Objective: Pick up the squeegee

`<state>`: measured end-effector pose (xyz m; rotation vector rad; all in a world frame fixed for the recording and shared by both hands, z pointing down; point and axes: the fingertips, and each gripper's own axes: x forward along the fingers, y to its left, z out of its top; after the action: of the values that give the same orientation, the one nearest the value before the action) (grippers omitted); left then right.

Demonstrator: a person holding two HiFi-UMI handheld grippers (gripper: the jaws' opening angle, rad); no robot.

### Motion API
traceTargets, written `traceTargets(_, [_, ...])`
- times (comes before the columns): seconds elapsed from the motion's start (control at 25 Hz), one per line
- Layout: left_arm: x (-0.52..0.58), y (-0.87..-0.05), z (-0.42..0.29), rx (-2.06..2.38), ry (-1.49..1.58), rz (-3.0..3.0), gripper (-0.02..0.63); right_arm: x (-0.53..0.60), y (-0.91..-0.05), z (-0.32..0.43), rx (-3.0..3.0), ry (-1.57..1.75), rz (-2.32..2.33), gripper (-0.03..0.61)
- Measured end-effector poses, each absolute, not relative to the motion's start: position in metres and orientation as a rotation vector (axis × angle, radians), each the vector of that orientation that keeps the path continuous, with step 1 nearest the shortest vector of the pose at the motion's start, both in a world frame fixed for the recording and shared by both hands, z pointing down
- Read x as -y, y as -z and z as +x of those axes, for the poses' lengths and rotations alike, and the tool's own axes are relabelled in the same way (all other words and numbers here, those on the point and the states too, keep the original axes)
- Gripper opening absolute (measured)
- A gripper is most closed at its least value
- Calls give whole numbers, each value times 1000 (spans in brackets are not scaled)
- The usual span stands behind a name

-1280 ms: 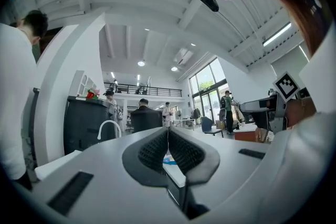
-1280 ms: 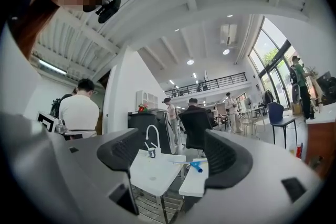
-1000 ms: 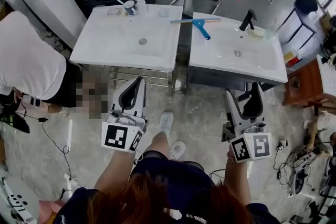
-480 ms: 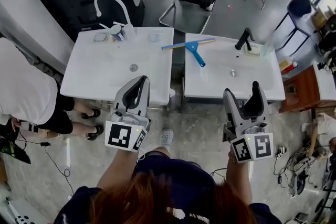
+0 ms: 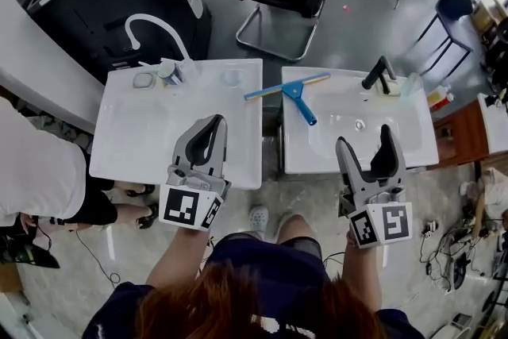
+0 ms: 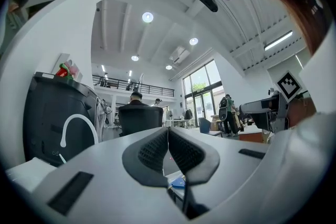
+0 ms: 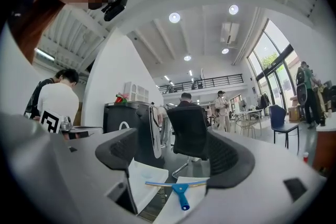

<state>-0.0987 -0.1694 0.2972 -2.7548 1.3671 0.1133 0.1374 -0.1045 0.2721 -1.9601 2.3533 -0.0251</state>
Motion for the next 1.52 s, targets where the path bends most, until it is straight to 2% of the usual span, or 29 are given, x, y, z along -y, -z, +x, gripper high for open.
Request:
traceTargets(0.84, [297,-312,-16,-1730,-101,-2546,21,296,-279,239,-2565,53,-1636,399])
traceTargets(1.52, [340,-354,-8,-1725,-25,-2641,21,356,-385,188,-2758,378,-1582,393])
